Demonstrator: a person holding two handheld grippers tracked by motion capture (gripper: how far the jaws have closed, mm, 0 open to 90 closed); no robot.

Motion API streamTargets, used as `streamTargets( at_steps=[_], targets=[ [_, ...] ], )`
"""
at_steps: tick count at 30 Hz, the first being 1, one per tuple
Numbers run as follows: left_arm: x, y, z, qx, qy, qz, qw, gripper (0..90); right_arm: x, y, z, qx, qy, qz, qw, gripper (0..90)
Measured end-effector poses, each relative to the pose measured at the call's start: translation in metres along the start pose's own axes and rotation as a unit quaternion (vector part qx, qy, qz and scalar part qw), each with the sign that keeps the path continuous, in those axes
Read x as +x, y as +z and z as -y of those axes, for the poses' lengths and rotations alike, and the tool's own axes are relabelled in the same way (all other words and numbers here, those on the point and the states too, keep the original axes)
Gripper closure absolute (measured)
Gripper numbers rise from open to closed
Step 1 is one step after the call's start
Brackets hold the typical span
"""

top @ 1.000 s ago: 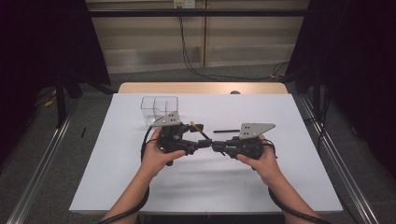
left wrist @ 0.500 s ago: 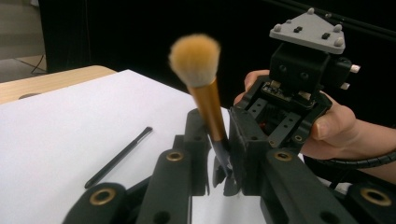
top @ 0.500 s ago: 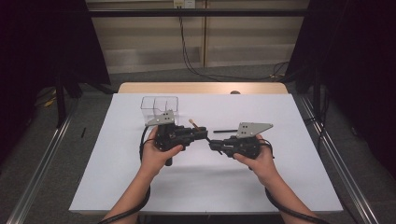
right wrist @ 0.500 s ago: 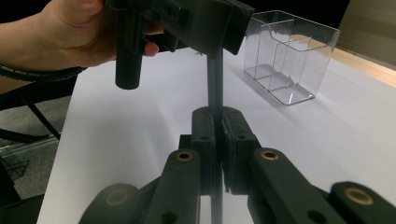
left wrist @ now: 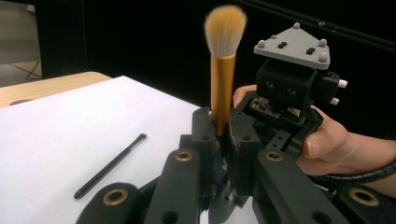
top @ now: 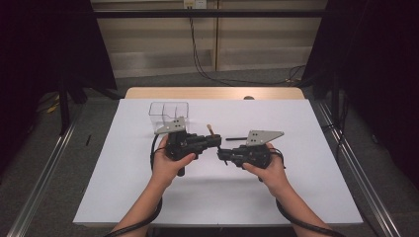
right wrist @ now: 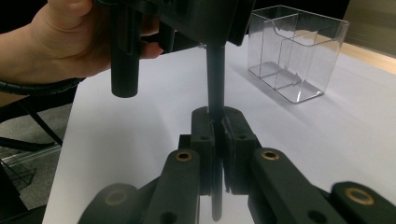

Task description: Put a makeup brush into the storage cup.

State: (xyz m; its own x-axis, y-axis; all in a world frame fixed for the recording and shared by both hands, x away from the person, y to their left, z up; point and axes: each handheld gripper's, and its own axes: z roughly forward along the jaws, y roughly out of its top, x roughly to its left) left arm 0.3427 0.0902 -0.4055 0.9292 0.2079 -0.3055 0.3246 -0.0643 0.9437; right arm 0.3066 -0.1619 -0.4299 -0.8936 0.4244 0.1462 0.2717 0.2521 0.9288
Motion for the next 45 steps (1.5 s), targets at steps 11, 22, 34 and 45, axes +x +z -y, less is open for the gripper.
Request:
streamTargets(
  at_steps=[11, 22, 34, 45],
  targets=[
    [-0.002, 0.004, 0.003, -0.012, 0.012, -0.008, 0.9998, 83.4, 0.002, 0.010, 0.002, -0.009, 0.020, -0.006, 0.9997, 83.7],
    [-0.004, 0.003, 0.001, -0.015, 0.024, -0.007, 0.9996, 83.5, 0.003, 0.009, 0.001, -0.015, 0.025, -0.007, 0.9996, 83.0],
    [-0.004, -0.004, -0.003, -0.021, 0.029, -0.016, 0.9992, 83.5, 0.002, 0.000, 0.004, -0.022, 0.027, 0.009, 0.9993, 45.7],
    [-0.004, -0.008, -0.004, -0.030, 0.032, -0.021, 0.9988, 83.5, 0.002, -0.008, 0.003, -0.017, 0.016, 0.012, 0.9996, 15.8]
  ],
)
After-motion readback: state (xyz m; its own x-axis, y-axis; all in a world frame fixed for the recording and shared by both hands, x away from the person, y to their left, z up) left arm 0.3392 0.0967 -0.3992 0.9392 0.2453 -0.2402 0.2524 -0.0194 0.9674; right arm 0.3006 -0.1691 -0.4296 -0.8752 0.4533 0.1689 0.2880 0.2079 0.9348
